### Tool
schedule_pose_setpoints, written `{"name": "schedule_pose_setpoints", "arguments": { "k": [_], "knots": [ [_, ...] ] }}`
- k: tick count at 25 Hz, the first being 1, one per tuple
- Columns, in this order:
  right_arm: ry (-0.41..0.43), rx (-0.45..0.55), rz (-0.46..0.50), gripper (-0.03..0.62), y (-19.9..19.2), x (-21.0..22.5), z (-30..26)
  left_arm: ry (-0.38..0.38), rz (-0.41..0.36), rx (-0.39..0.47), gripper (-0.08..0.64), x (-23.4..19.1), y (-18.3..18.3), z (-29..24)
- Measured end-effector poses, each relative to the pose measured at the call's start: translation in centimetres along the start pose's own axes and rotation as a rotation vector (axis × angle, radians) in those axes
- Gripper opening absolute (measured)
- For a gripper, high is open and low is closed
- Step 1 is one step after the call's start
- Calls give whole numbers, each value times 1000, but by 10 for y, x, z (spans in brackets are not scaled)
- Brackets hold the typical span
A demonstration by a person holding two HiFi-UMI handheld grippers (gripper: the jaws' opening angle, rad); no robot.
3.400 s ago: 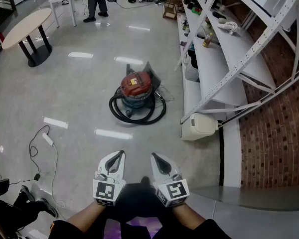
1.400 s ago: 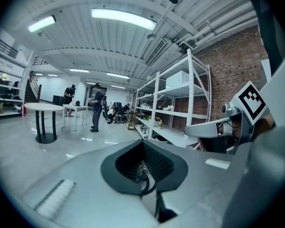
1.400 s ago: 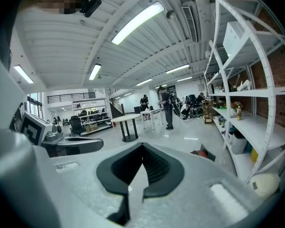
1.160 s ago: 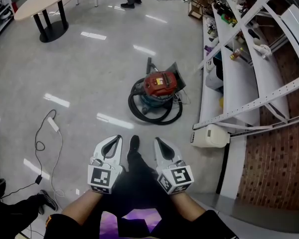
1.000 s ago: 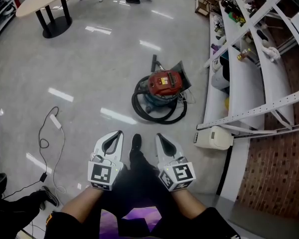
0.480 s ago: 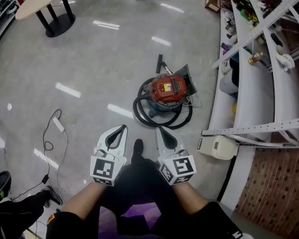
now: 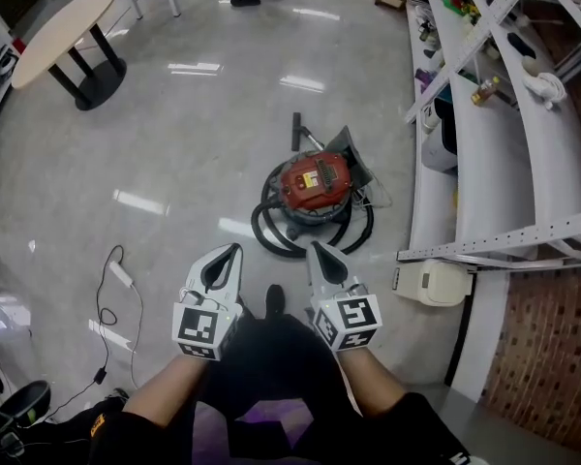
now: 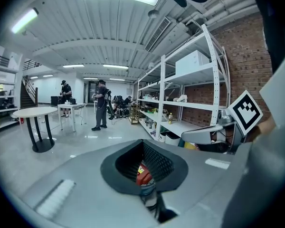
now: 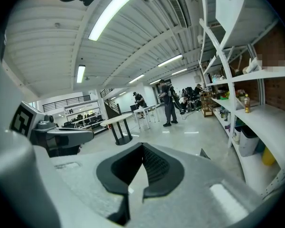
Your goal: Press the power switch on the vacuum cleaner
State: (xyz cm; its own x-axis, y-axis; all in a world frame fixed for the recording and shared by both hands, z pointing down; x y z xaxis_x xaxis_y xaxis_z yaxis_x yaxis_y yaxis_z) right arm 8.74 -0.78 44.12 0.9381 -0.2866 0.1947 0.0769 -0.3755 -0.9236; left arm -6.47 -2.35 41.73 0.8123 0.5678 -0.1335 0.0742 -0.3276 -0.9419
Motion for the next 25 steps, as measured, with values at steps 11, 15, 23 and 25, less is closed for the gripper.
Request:
{"name": "schedule_pose_setpoints", "arguments": {
  "k": [11,15,23,25],
  "knots": [
    [-79,-14,-51,-8,-8,37,-3,-138,-62,-56,15,24,5,-56],
    [-99,-41,-55,-8,-12,44,-19,-162,-55,-79,16,17,-4,-78],
    [-111,-158,-48,-8,-33,65,-95,-170,-29,-138,15,-25,-27,-140],
    [-119,-199,-65,-8,-44,74,-119,-168,-24,-159,17,-40,-34,-158]
  ]
}}
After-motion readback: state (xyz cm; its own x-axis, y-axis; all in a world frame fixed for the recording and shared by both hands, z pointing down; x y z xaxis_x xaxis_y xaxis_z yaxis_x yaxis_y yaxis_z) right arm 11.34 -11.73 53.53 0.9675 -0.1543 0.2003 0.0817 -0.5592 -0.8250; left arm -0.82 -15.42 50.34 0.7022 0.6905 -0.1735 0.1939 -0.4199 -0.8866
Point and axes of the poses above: the fingertips, and each gripper's own axes: z backward along the fingers, x to its right, y out of its top, the point moved 2 cm from there along z, backward along the fingers, and after that the axes turned 4 degrees about z, right-handed, at the moved point
